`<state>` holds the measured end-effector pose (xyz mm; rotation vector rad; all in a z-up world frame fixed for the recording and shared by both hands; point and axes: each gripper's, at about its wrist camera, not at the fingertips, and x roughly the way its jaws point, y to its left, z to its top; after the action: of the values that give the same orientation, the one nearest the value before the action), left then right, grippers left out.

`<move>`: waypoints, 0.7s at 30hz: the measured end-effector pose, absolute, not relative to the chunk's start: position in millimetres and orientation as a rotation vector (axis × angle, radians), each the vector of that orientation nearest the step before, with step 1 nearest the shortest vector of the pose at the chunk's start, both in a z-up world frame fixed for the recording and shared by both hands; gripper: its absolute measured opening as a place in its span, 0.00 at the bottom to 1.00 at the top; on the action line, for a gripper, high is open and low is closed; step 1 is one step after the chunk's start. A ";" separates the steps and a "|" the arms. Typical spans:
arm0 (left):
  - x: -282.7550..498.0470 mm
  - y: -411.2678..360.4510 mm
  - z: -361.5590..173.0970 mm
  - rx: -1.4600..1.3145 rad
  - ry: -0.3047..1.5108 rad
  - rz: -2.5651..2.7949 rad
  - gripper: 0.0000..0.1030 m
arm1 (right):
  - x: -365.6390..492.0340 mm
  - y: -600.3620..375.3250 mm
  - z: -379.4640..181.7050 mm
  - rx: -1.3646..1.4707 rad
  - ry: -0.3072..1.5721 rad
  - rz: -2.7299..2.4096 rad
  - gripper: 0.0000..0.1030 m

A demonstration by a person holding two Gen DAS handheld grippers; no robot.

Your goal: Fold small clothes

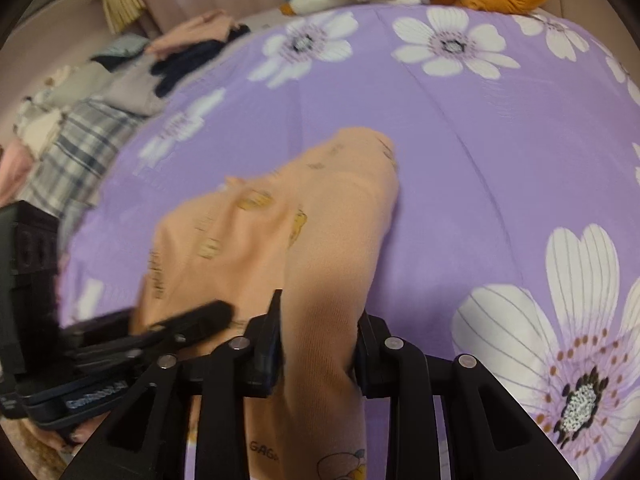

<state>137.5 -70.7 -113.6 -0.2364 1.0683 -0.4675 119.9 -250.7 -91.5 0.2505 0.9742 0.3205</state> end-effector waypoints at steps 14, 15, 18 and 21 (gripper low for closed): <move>107.8 -15.5 -41.6 -0.291 0.931 -0.354 0.85 | 88.1 -276.5 -52.4 0.224 0.892 0.137 0.72; 102.8 -11.4 -31.4 -0.288 0.906 -0.343 0.90 | 84.5 -280.8 -45.9 0.239 0.874 0.133 0.75; 83.0 -2.4 -8.5 -0.260 0.840 -0.293 0.99 | 69.4 -287.5 -25.5 0.239 0.805 0.089 0.81; 64.8 1.4 -2.7 -0.208 0.814 -0.229 0.99 | 54.6 -287.8 -13.8 0.227 0.743 0.059 0.83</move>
<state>64.8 1.4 -2.7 -0.2078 0.8145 -0.2295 54.6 -287.8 -13.8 0.2266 0.7426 0.0590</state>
